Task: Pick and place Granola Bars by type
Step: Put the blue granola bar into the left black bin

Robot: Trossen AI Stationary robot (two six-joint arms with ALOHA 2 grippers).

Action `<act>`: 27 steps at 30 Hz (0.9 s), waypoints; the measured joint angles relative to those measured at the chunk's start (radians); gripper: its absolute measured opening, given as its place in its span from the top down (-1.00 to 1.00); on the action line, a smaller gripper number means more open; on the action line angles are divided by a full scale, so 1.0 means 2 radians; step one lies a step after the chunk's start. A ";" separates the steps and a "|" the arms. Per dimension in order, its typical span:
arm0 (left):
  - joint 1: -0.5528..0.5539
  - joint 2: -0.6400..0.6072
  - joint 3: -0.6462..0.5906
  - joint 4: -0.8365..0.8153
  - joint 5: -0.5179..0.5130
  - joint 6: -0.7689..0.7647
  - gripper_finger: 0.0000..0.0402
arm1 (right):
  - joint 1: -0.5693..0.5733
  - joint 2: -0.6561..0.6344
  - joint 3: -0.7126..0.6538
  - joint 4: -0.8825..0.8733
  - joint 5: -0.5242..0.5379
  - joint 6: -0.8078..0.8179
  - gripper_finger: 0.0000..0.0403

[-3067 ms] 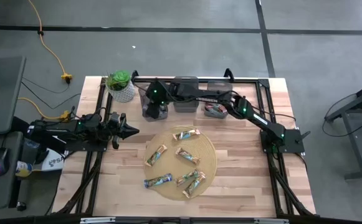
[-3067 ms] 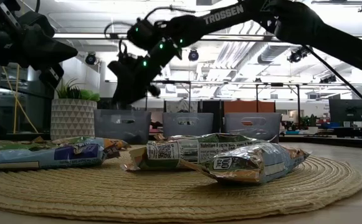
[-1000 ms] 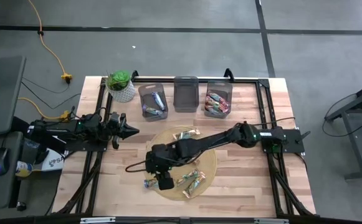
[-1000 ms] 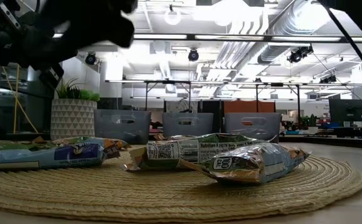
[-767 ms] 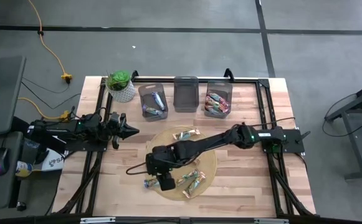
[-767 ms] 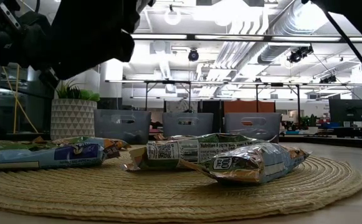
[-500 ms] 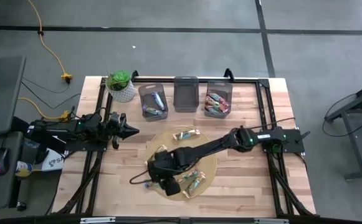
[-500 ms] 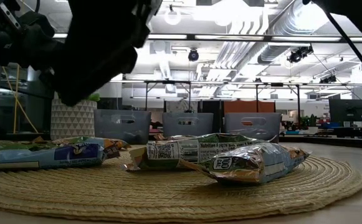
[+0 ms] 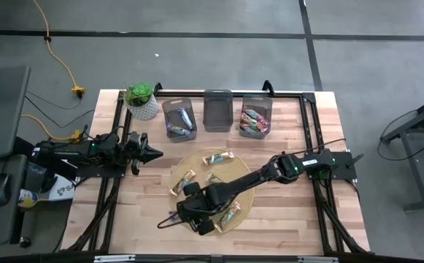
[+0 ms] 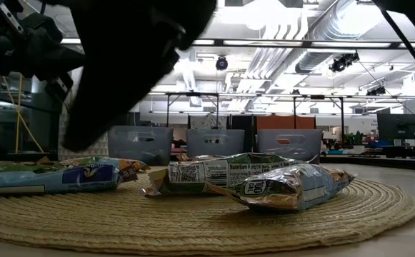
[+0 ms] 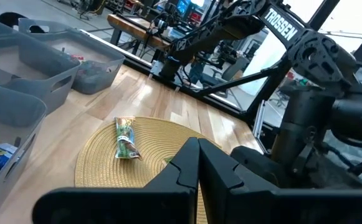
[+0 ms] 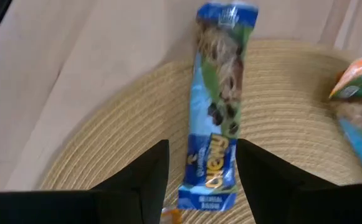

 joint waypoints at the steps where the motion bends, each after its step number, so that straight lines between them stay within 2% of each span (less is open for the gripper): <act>1: 0.000 0.000 0.000 0.000 0.000 0.000 1.00 | 0.000 0.000 0.000 0.000 0.000 0.004 0.14; 27: 0.000 0.000 0.000 0.000 0.000 0.000 1.00 | 0.000 0.012 0.001 0.023 0.009 0.016 0.14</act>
